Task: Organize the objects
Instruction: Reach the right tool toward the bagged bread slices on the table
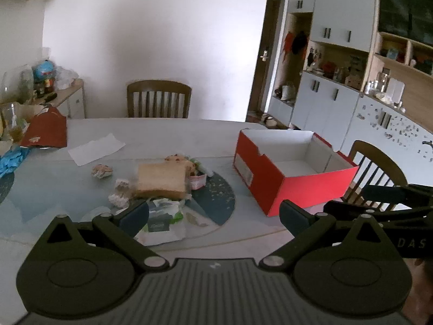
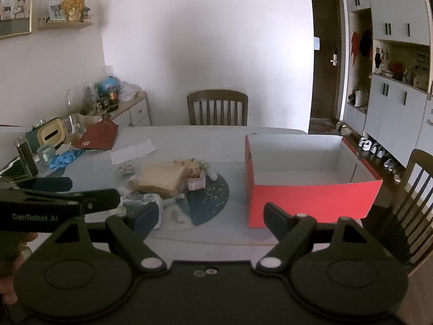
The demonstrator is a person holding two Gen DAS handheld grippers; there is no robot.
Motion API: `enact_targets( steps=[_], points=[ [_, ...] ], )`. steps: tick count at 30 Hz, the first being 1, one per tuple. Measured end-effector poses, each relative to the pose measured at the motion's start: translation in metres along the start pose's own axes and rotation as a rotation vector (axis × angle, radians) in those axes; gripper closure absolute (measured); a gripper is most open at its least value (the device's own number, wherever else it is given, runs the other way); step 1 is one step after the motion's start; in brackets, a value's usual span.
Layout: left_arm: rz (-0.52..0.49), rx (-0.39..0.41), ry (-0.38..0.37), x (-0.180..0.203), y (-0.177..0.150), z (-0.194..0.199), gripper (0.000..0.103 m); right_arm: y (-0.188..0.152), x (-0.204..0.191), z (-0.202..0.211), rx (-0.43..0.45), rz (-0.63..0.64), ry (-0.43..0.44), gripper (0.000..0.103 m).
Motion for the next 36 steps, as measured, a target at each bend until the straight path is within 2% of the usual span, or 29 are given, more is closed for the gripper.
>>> enact_targets(
  steps=[6,13,28,36],
  points=[
    [0.001,-0.011,0.002,-0.008,0.004,-0.011,0.000,0.001,-0.003,-0.010,-0.011,0.003,0.005,0.019],
    [-0.016,-0.048,-0.006,-0.029,0.009,-0.038,0.000,0.008,-0.010,-0.042,-0.054,0.004,0.000,0.019],
    [-0.150,-0.156,-0.032,-0.095,0.005,-0.114,0.001,0.029,-0.039,-0.138,-0.170,0.021,0.013,0.019],
    [-0.199,-0.250,-0.067,-0.120,-0.004,-0.156,0.001,0.041,-0.057,-0.195,-0.215,0.051,0.023,0.019]
  ],
)
Point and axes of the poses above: each gripper's, at about its wrist camera, not at the fingertips, and z roughly against the way its jaws point, x to its right, y to its top, the point moved 8 cm from there along -z, roughly the way its jaws point, and after that the axes turned 12 degrees about z, right-handed, at the moved point
